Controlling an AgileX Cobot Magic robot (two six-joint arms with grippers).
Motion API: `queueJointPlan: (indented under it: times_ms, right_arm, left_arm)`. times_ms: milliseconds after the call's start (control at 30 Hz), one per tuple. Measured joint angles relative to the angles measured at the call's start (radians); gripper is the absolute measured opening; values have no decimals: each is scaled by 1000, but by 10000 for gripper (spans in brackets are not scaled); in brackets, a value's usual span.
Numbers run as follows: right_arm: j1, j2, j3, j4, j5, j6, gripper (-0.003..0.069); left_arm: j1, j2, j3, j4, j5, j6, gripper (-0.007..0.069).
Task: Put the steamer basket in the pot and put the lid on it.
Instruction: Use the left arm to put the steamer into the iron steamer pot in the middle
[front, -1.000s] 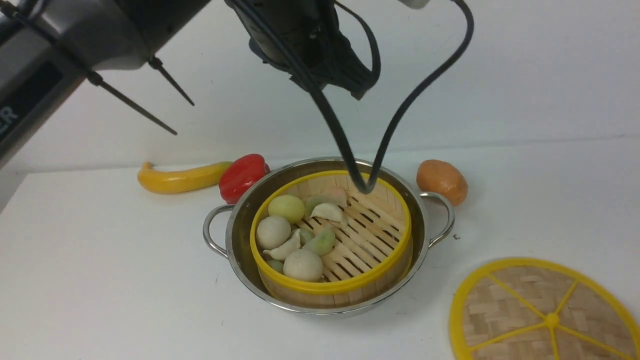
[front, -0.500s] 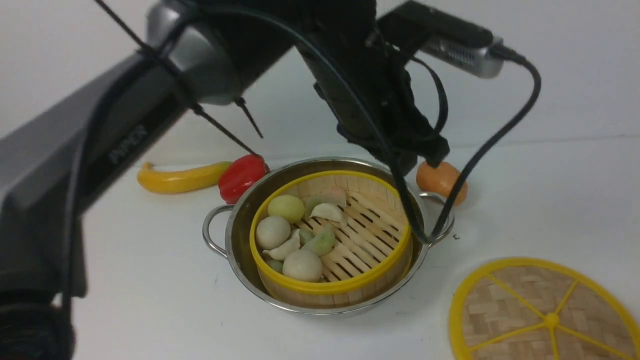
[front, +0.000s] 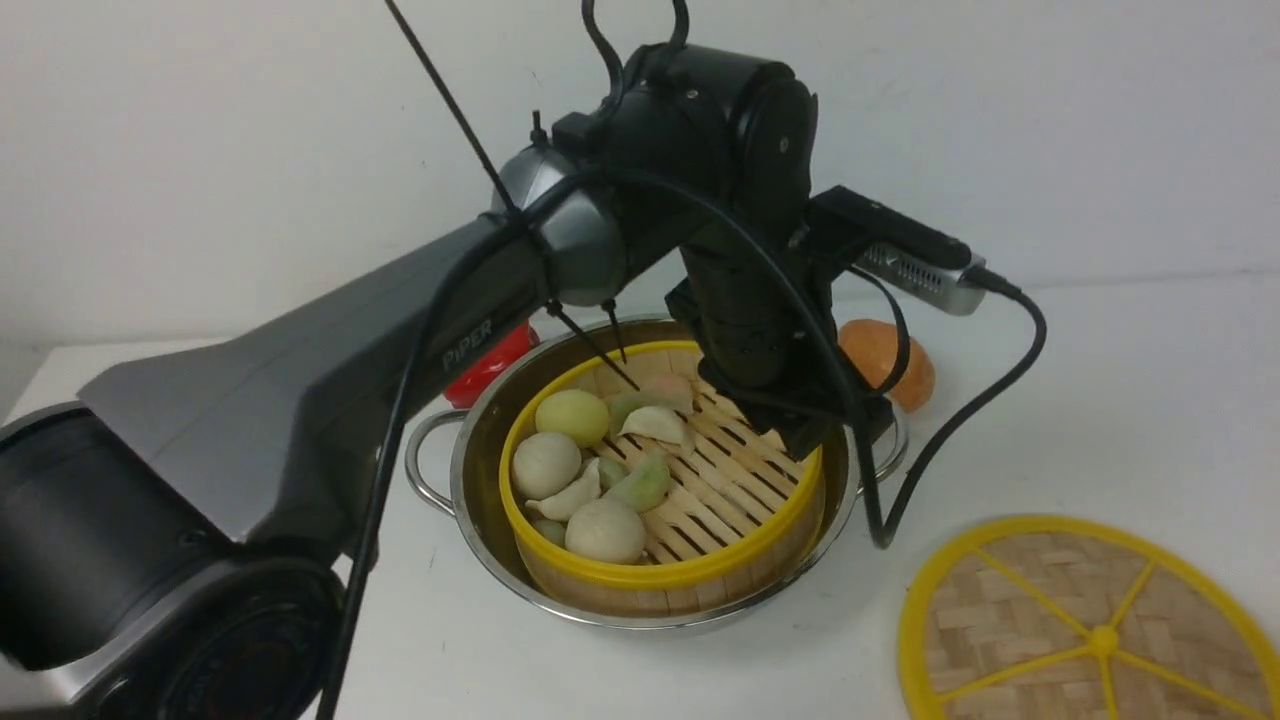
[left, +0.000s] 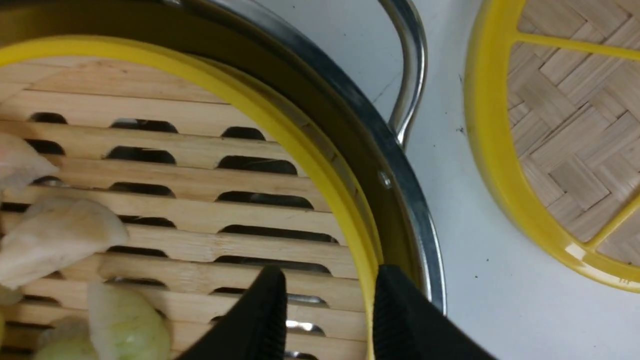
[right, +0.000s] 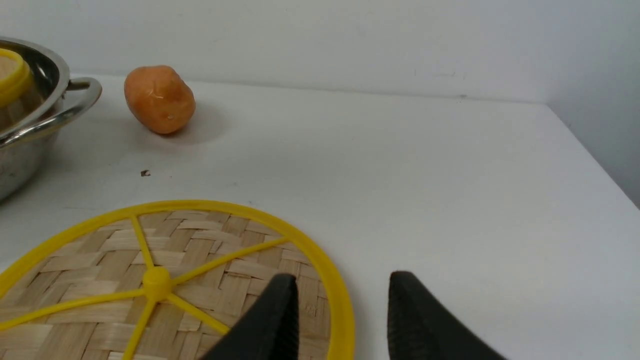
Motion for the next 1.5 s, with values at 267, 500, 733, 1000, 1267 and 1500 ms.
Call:
queueJointPlan:
  times_ms: [267,500,733,1000,1267,1500]
  right_arm:
    - [0,0,0,0,0,0,241]
    - [0,0,0,0,0,0,241]
    - [0,0,0,0,0,0,241]
    - [0,0,0,0,0,0,241]
    - [0,0,0,0,0,0,241]
    - [0,0,0,0,0,0,241]
  left_arm:
    - [0,46,0,-30,-1,0,238]
    - [0,66,0,-30,-3,0,238]
    - [0,75,0,-28,-4,0,238]
    - [0,93,0,-31,-7,0,234]
    - [-1,93,0,-33,-6,-13,120]
    - [-1,95,0,-4,18,-23,79]
